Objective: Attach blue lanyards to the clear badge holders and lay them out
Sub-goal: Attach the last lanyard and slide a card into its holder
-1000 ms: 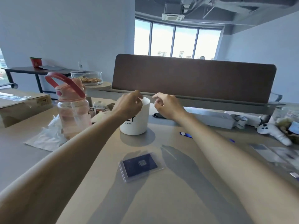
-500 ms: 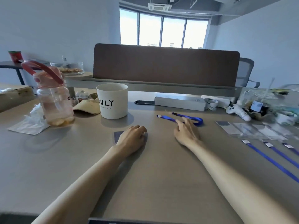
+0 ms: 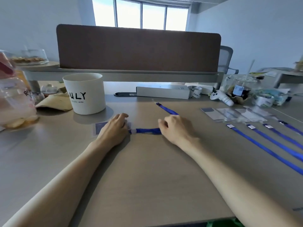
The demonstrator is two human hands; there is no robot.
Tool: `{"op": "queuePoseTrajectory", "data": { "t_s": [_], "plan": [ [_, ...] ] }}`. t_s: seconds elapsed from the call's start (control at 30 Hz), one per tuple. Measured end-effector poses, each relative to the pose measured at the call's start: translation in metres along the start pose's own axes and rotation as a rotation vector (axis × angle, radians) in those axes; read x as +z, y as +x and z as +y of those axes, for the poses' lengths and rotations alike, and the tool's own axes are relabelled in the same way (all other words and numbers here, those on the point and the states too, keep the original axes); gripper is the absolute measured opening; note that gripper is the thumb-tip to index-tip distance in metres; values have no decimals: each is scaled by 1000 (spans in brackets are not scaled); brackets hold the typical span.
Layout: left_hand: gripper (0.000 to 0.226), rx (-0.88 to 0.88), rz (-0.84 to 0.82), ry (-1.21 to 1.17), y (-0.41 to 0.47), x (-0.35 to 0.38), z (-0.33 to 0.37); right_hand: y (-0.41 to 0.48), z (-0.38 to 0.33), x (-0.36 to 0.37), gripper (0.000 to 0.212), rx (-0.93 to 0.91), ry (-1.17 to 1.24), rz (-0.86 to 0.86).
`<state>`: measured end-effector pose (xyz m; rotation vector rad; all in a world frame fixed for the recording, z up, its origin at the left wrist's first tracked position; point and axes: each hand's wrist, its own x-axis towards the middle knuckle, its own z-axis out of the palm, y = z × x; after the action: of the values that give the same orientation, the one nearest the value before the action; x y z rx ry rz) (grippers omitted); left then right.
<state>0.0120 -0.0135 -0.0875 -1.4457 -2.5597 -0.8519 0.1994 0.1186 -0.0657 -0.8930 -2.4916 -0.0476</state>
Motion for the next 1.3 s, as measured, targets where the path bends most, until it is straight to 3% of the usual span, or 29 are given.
{"op": "queuePoseTrajectory", "data": {
  "t_s": [0.13,0.33,0.47,0.6,0.7,0.87,0.97,1.07,1.3],
  "plan": [
    [31,19,-60,19,4,-9,-7,27,9,8,31,63,-42,68],
    [42,29,-143,220,-2,-21,-17,74,9,35,26,145,80,-289],
    [42,24,-142,228,-3,-20,-18,52,8,39,33,65,265,-178],
    [41,28,-120,217,-4,-21,-15,29,15,26,30,-91,319,-55],
    [44,0,-110,176,-6,-22,-14,27,15,16,23,-101,325,-33],
    [57,-31,-135,121,-12,-27,-15,35,-14,10,59,-80,252,-319],
    [62,12,-138,148,-13,-27,-16,28,-29,17,31,-174,363,-270],
    [62,36,-178,112,-11,-30,-18,24,-33,17,9,-111,482,-278],
    [34,81,-22,-75,-8,-36,-19,20,-28,7,12,-39,705,-224]
  ]
}}
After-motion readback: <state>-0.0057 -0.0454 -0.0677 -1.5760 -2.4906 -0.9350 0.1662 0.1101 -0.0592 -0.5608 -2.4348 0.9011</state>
